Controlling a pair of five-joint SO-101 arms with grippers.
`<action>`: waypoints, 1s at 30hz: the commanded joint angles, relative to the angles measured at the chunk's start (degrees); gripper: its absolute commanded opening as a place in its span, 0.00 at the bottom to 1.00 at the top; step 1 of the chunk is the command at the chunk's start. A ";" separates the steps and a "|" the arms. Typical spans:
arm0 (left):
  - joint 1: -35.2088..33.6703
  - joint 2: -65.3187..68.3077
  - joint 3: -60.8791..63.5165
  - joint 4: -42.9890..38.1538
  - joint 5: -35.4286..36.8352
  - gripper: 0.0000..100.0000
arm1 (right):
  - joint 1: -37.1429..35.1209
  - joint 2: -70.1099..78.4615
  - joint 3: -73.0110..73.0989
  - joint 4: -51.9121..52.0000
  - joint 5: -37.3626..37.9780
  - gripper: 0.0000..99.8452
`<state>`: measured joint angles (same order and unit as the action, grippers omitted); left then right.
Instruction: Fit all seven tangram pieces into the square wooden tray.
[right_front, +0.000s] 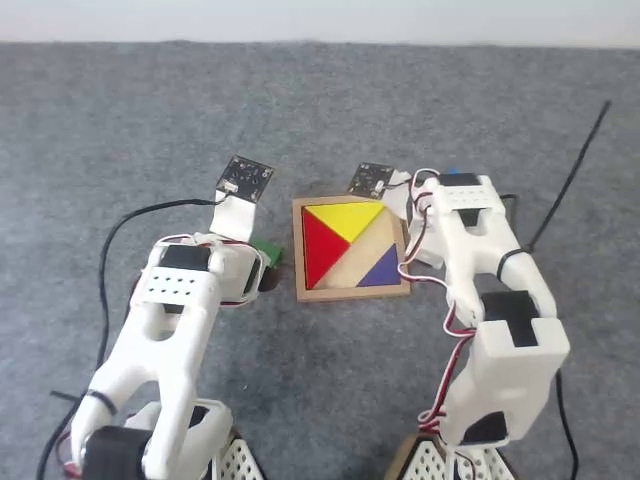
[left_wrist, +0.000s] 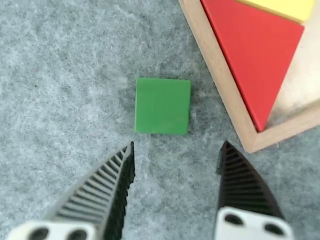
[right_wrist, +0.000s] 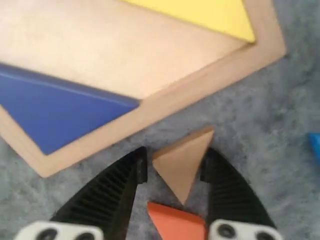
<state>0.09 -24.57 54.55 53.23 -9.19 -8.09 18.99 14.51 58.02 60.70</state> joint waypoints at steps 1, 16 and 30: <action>-0.26 -2.02 -0.57 -0.97 -0.26 0.26 | 2.24 -0.40 -2.20 0.66 0.70 0.12; -0.26 -2.02 -0.57 -0.97 -0.26 0.26 | 2.51 -7.96 -3.08 4.53 -3.43 0.12; 0.00 -2.20 0.22 -1.49 0.09 0.26 | -7.87 -20.18 -3.16 12.88 -39.65 0.12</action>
<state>0.09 -24.57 55.34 52.70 -9.19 -10.90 2.90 13.80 70.51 39.16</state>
